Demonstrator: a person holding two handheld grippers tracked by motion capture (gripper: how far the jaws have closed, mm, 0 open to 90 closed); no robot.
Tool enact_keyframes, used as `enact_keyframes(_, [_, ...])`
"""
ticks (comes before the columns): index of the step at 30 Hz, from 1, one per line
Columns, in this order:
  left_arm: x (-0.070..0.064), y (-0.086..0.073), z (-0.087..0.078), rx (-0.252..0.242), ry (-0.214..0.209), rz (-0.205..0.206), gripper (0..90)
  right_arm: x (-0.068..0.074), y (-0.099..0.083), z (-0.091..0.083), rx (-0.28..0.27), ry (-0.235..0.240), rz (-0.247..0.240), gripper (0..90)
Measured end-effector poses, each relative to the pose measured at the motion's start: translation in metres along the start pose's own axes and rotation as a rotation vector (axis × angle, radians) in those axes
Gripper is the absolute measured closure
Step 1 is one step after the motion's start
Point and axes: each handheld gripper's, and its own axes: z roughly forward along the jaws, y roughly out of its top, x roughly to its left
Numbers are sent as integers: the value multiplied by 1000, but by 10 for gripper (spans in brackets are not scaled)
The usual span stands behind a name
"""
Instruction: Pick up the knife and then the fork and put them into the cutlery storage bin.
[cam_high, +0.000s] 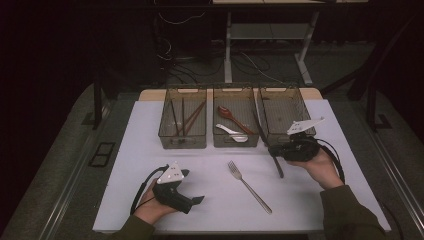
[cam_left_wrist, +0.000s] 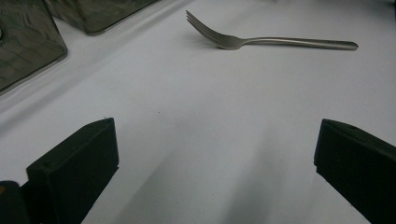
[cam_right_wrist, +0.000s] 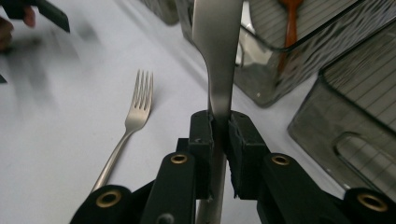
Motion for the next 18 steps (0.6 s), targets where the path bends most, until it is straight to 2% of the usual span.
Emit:
enact_keyframes(9, [0,0,0,0,0,-1,0,-11,-3,-17,-125,-28,45,800])
enact_keyframes(18, [0,0,1,4,0,0,0,-20,-4,-32,-224,-66,78,800])
